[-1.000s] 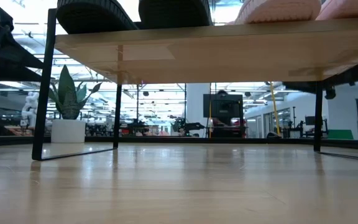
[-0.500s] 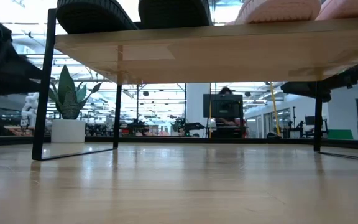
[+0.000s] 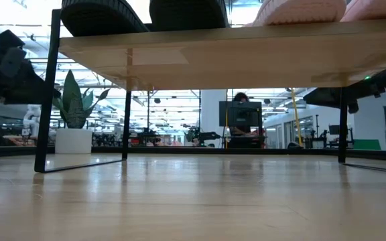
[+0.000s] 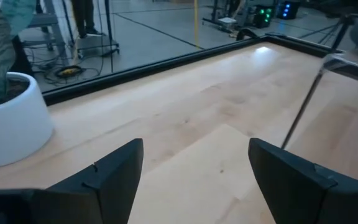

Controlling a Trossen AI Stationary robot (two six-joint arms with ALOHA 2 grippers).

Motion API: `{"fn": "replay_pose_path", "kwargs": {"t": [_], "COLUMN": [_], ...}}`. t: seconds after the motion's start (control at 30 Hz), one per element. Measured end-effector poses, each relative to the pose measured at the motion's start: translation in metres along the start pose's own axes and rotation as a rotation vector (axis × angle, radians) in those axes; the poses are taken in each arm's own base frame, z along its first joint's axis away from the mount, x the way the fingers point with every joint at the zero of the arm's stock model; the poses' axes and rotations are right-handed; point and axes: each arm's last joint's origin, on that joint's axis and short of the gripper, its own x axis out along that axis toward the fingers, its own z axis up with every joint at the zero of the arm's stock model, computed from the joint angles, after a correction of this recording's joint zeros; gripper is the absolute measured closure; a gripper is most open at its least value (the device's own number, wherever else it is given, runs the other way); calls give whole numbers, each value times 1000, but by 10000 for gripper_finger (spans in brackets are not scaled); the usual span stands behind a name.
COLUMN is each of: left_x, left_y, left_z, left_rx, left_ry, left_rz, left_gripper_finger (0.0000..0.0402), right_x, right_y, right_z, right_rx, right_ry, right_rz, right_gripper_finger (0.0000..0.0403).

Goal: Pick and place slides into the shelf
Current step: Return To Home Position

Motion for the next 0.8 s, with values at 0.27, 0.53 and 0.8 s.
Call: {"fn": "replay_pose_path", "kwargs": {"t": [0.27, 0.53, 0.8], "left_x": [1, 1, 3], "left_y": [0, 0, 1], "left_z": [0, 1, 3], "left_rx": [13, 31, 17], "left_ry": [1, -14, 8], "left_rz": [10, 7, 34], "left_gripper_finger": [110, 110, 110], "right_x": [0, 0, 0], "right_y": [0, 0, 0], "right_z": [0, 0, 0], "right_rx": [120, 116, 116], "right_ry": [0, -1, -1], "right_rz": [0, 1, 1], "right_gripper_finger": [310, 310, 310]}}
